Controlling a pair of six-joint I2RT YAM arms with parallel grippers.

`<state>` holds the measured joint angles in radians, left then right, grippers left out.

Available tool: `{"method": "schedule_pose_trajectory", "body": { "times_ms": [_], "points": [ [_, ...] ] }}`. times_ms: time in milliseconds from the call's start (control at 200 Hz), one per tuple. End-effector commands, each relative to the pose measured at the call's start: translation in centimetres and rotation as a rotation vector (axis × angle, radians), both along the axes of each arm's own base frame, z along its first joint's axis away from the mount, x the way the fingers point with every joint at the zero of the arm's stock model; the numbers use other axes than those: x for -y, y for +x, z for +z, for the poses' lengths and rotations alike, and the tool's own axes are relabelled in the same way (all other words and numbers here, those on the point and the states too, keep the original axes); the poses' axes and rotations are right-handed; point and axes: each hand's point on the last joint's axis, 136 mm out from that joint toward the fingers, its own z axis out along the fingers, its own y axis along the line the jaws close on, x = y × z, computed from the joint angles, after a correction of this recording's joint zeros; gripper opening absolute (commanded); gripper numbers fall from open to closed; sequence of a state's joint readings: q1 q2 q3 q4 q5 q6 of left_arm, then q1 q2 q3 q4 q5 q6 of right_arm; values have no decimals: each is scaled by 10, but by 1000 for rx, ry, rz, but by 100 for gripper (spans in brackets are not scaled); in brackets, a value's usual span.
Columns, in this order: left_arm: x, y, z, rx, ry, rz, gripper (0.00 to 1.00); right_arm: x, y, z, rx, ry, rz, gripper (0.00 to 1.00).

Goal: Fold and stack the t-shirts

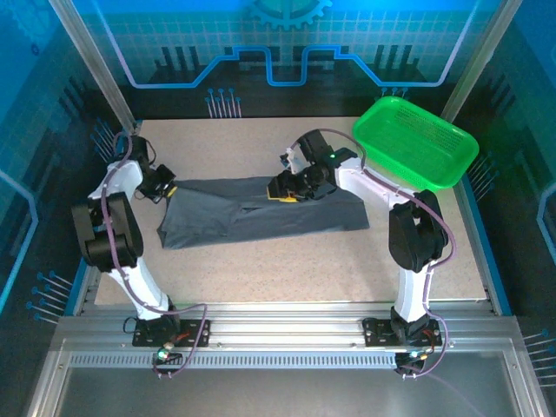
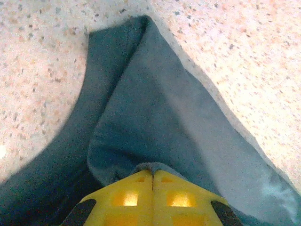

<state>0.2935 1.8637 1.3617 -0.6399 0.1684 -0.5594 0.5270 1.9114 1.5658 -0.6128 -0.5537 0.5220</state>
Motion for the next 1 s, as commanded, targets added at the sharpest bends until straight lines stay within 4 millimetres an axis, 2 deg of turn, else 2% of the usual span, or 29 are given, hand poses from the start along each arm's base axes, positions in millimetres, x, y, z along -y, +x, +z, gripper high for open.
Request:
{"method": "schedule_pose_trajectory", "body": {
  "times_ms": [0,105,215,315,370,415,475,550,660,740,850,995],
  "points": [
    [-14,-7,-23,-106,52,-8,1,12,-2,4,7,-18,-21,51],
    [-23,-2,-36,-128,92,-7,11,24,2,0,14,-44,-54,50],
    [-26,3,-33,-98,113,-11,20,43,8,-2,22,-68,-96,48],
    [-33,-6,-16,-67,181,21,38,71,18,-9,29,-113,-155,47],
    [-35,-15,0,-40,225,53,44,90,25,-14,30,-149,-190,45],
    [-34,-24,13,-19,242,86,45,109,31,-19,29,-198,-225,43],
    [-21,-39,23,0,223,127,44,136,39,-29,20,-278,-269,37],
    [9,-53,26,5,160,152,40,165,50,-41,11,-385,-303,30],
    [65,-66,7,-34,9,185,36,193,67,-57,14,-564,-296,23],
    [93,-64,-8,-69,-54,212,33,206,78,-72,-3,-674,-283,19],
    [111,-53,-29,-141,-73,240,31,220,88,-95,-49,-793,-277,18],
    [112,-35,-55,-209,-45,249,30,226,83,-127,-121,-890,-231,18]
  ]
}}
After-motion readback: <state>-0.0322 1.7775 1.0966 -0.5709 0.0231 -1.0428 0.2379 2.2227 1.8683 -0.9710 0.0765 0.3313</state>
